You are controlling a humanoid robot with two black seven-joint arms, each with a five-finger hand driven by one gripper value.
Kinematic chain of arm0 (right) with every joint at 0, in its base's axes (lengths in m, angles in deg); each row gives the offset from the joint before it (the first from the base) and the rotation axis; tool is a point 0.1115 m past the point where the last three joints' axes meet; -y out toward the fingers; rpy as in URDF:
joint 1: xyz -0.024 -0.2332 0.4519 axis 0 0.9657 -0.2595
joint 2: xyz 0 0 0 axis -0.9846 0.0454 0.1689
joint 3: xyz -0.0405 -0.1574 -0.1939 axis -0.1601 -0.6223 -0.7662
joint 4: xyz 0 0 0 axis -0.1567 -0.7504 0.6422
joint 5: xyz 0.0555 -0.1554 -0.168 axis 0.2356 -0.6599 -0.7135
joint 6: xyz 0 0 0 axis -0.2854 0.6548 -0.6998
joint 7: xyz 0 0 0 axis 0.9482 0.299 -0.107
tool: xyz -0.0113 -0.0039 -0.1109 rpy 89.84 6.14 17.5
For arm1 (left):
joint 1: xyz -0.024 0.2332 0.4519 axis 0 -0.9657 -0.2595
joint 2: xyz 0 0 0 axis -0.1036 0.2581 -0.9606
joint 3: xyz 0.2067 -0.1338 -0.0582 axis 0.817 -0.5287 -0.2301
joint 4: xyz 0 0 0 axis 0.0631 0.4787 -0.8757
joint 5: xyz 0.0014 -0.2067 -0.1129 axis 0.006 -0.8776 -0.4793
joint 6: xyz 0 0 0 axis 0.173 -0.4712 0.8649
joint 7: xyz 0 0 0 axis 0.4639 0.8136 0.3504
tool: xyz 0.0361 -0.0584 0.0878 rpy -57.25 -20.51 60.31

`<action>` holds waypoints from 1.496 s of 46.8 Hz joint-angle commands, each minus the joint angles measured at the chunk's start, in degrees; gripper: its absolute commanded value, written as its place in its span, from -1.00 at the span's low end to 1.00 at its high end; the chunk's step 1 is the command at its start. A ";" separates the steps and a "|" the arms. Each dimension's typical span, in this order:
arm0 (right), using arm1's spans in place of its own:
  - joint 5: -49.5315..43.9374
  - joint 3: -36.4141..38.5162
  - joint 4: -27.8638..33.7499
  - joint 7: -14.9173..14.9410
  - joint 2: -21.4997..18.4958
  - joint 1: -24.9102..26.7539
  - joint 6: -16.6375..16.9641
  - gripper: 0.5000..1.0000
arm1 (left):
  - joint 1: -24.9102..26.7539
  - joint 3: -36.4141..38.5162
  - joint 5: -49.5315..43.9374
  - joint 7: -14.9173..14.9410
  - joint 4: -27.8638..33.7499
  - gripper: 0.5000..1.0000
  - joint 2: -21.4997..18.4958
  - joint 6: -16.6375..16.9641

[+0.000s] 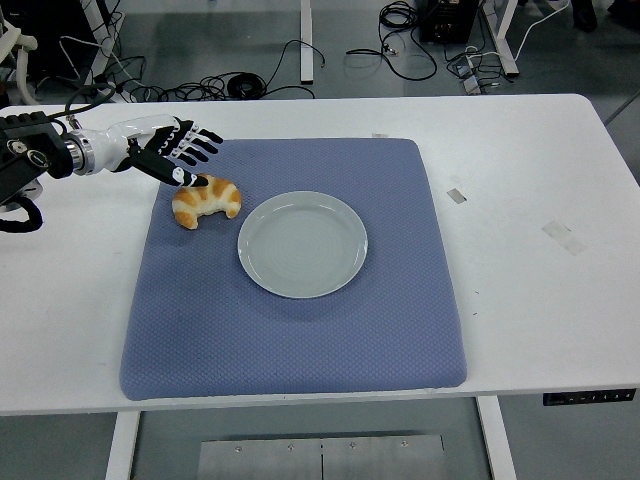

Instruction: Place the bread on the table

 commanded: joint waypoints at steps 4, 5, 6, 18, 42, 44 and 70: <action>0.00 -0.07 -0.02 0.00 0.00 0.00 0.00 1.00 | 0.08 -0.14 -1.56 0.00 -0.18 0.57 0.02 0.19; 0.00 0.01 -0.02 0.00 0.00 0.00 0.00 1.00 | 0.08 -0.14 -2.08 0.00 -0.27 0.59 0.02 0.37; 0.00 -0.07 -0.02 0.00 0.00 0.00 0.00 1.00 | 0.08 -0.14 -2.70 0.00 -0.27 0.62 0.02 0.54; 0.00 -0.07 -0.02 0.00 0.00 0.00 0.00 1.00 | 0.78 -0.57 -10.17 0.08 -1.76 0.80 0.19 2.48; 0.00 0.01 -0.11 0.00 0.00 0.00 0.00 1.00 | 0.78 -8.05 -13.78 0.09 -2.82 0.86 0.28 2.83; 0.00 0.01 -0.19 0.00 0.00 0.00 0.00 1.00 | 0.78 -8.13 -13.78 0.09 -2.82 0.86 0.28 2.83; 0.00 0.10 -0.19 0.00 0.00 0.00 0.00 1.00 | 0.70 -8.13 -13.78 0.17 -2.82 0.86 0.37 2.83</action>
